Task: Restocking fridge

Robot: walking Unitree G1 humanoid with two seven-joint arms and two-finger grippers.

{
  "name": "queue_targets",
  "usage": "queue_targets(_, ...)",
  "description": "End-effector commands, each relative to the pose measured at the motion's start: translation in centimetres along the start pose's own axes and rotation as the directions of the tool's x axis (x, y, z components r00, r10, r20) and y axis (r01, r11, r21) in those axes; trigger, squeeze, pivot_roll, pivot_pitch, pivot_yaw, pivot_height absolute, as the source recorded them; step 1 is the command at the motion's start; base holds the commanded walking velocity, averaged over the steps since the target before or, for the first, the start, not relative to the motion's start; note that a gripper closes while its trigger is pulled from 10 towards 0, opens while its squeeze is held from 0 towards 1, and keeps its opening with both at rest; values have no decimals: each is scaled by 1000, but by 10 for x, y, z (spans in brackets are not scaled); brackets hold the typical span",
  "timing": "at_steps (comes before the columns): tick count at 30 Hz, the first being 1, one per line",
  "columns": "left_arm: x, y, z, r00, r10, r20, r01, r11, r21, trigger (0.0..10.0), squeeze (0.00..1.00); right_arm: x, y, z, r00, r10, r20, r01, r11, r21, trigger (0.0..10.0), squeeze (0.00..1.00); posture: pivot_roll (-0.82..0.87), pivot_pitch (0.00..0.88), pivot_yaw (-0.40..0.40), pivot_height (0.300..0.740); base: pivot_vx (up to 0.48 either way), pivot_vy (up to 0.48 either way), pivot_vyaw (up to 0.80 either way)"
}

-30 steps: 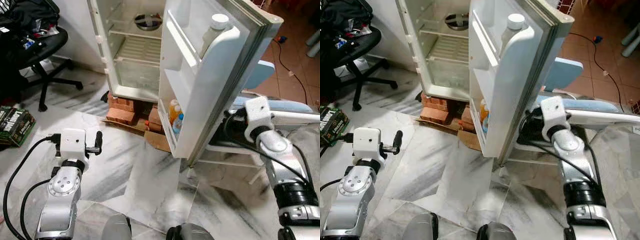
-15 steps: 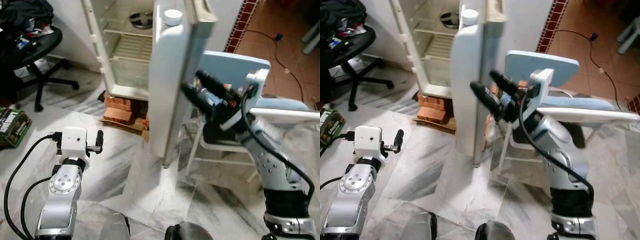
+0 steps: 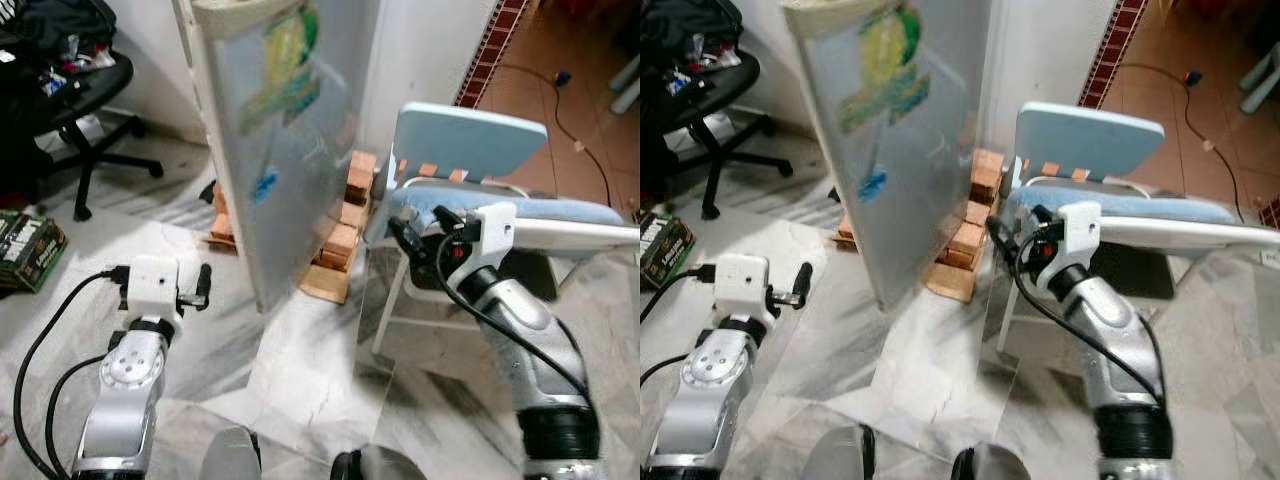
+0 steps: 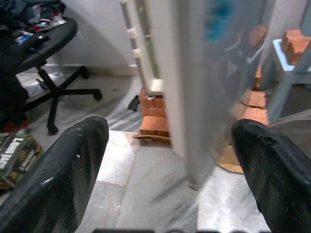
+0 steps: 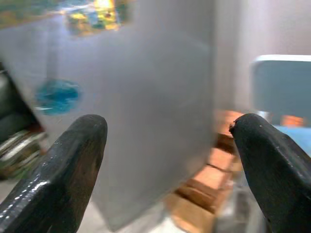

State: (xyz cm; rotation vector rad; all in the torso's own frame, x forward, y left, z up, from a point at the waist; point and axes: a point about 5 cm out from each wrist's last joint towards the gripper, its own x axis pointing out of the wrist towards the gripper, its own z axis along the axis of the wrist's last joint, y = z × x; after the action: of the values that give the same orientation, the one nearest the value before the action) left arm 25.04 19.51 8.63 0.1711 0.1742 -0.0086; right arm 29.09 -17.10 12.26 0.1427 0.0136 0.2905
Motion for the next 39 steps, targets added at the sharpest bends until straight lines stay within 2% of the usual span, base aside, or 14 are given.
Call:
queue_targets(1,1,0,-2,1000,-11,-4,11,1000,-10,10000,0,-5,-3,-2,996,-86,21,87,995,-48,10000,0,58,78,-38,740,0,0,0)
queue_targets(5,6,-7,3,999,-40,19,40,999,0,10000,0,-10,7,-10,990,-135,32,136,989,-49,10000,0,52,75,-39,740,0,0,0)
queue_targets(10,7,-11,5,998,-59,29,58,998,10,10000,0,-13,13,-14,986,-160,46,163,985,-65,10000,0,42,70,-38,740,0,0,0)
queue_targets(17,7,-10,4,998,-53,27,53,999,8,10000,0,-14,13,-17,984,-173,45,176,982,-71,10000,0,45,70,-42,740,0,0,0)
queue_targets(21,7,-10,3,998,-58,23,58,998,14,10000,0,-13,13,-17,984,-174,44,177,982,-72,10000,0,46,67,-41,740,0,344,0)
queue_targets(39,12,-12,7,996,-79,46,79,997,22,10000,0,-10,12,-21,983,-183,32,185,979,-83,10000,0,41,60,-37,740,0,448,-721)
